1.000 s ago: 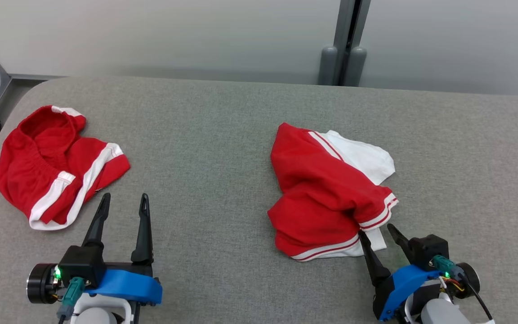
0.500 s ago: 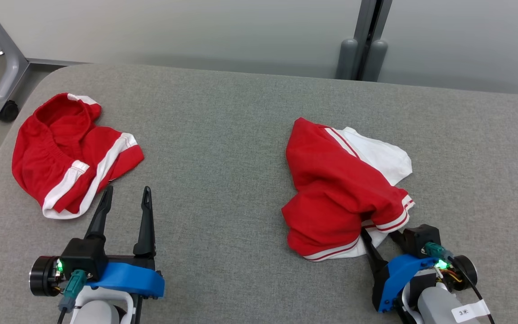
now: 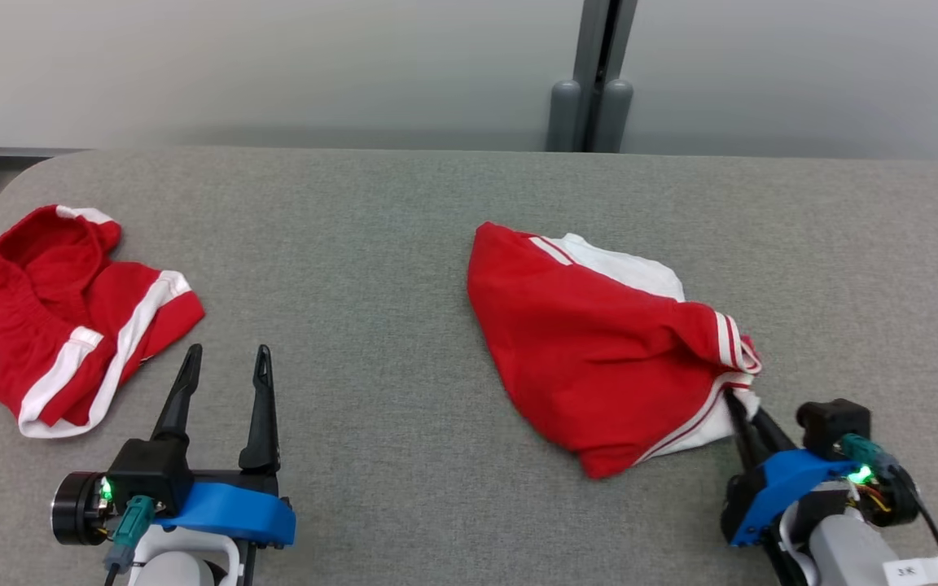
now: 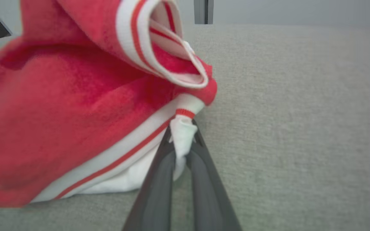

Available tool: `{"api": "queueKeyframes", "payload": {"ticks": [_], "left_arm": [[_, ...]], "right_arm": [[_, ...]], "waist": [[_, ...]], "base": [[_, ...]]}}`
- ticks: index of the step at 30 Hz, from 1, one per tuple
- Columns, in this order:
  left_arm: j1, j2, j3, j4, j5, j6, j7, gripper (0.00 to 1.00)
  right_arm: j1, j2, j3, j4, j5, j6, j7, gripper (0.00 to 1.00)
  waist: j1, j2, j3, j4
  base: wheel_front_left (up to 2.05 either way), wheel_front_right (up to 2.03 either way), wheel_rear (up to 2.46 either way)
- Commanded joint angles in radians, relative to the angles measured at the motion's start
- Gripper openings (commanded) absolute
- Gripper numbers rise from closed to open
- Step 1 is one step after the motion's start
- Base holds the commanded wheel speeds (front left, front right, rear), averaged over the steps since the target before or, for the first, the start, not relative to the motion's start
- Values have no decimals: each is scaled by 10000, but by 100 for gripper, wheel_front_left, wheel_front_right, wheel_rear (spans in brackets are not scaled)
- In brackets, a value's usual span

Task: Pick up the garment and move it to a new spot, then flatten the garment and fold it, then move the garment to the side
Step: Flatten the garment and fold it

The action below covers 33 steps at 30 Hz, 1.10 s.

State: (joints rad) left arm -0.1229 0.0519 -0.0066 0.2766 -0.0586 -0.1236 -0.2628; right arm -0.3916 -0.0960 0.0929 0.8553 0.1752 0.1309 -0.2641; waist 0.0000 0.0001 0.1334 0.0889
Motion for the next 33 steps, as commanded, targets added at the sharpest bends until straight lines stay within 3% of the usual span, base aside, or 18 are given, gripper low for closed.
{"api": "queueKeyframes", "payload": {"ticks": [1, 13, 18, 24, 33], "left_arm": [[69, -9, 14, -34, 1, -28, -30, 100], [171, -11, -42, -16, -79, -47, -30, 100], [289, -14, -70, 3, -105, -58, -30, 100], [357, -16, -104, 55, -171, -68, -30, 100], [237, -15, -175, 37, -263, -6, -29, 100]], "right_arm": [[267, -208, -246, -268, 78, -2, -8, 0], [1295, -1653, -2416, -2077, 211, -2, -8, 0], [1342, -1807, -2958, -3020, 81, -1, -6, 0], [1270, -1401, -2172, -3927, -16, -1, -6, 0], [575, -158, 754, -4443, 232, -1, -8, 0]], "waist": [[0, -1, -127, -206], [0, -1, -368, -723], [0, -1, -522, -714], [0, -1, -692, -652], [0, -1, -831, -56]], "base": [[0, 0, 0], [0, 0, 0], [0, 0, 0], [0, 0, 0], [0, 0, 0]]}}
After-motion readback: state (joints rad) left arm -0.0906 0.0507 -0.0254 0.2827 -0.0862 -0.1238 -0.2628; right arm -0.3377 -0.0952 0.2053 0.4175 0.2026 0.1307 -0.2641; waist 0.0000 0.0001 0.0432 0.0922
